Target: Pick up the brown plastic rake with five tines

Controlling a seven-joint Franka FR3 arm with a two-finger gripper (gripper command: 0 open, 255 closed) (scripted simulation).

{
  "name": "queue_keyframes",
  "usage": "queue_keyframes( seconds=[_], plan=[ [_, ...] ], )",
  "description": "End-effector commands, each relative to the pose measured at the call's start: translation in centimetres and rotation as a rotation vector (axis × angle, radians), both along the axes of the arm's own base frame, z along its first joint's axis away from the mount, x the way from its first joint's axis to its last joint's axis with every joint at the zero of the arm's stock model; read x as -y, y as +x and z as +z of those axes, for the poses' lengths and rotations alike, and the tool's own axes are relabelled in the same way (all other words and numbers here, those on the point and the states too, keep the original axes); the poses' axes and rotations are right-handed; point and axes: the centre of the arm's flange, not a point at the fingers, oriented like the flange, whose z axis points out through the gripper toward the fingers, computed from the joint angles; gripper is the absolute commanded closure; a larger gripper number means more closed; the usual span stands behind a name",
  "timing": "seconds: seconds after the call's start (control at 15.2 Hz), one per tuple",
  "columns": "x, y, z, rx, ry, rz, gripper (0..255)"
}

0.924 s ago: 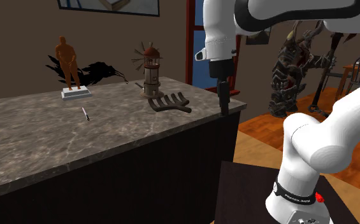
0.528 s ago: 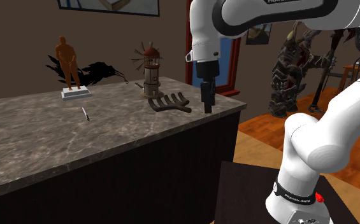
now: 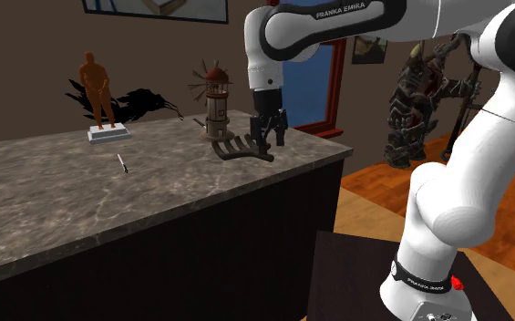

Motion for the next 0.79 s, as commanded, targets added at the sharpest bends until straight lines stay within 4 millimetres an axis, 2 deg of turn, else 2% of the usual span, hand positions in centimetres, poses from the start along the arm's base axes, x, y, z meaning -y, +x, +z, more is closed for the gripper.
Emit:
queue_keyframes(
  seconds=[0.0,0.53,0.73],
  plan=[
    [2.0,1.4,-0.3,-0.004,-0.009,-0.075,0],
    [11.0,6.0,-1.6,-0.017,-0.04,-0.354,0],
    [11.0,6.0,-3.2,-0.017,-0.04,-0.354,0]
  ],
)
